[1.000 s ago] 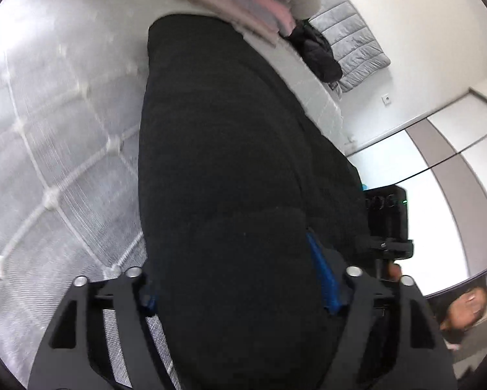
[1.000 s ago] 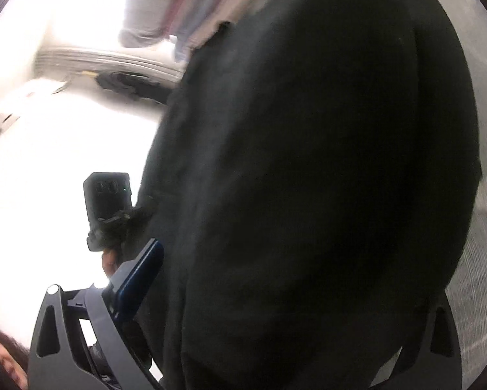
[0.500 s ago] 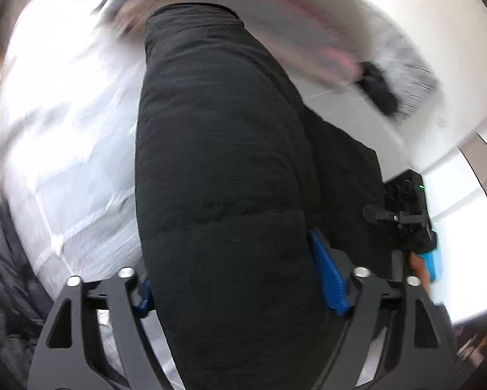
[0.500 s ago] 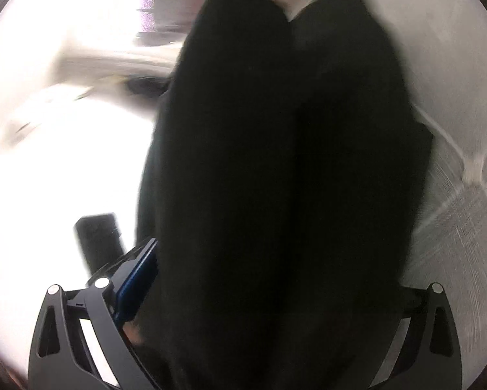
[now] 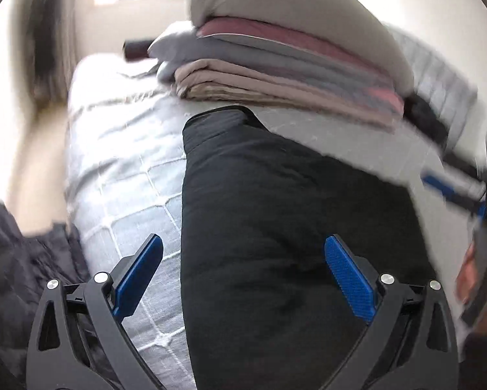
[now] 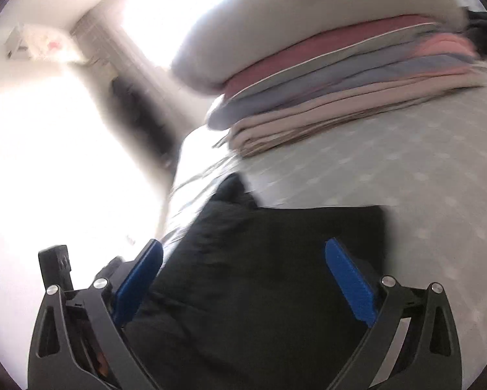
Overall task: Fold large clothes
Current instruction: 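Open both tools and lift them away from the folded coat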
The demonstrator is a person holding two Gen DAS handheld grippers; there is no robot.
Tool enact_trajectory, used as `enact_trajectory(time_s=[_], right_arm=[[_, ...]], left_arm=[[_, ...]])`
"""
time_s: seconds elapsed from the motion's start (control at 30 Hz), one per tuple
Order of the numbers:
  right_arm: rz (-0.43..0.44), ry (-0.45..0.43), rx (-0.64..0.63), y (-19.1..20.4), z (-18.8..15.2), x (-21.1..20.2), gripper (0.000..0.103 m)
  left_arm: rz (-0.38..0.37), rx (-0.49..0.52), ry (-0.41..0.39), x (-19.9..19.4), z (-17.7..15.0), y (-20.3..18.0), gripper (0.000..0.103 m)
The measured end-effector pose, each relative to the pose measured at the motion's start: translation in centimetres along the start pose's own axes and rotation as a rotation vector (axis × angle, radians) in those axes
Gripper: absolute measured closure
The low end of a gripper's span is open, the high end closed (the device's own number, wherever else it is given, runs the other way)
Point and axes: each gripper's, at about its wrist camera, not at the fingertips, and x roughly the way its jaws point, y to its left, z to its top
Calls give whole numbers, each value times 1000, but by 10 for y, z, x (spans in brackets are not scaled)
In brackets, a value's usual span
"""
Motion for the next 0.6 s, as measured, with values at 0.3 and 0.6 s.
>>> enact_trajectory(time_s=[0.3,0.6], right_arm=[[-104,174,24,-30,-47,73,7],[-98,89,-38,7,-80,15,7]], left_arm=[[14,97,50,18,-12,-38,7],[69,142,-3,5,-31,-47,7]])
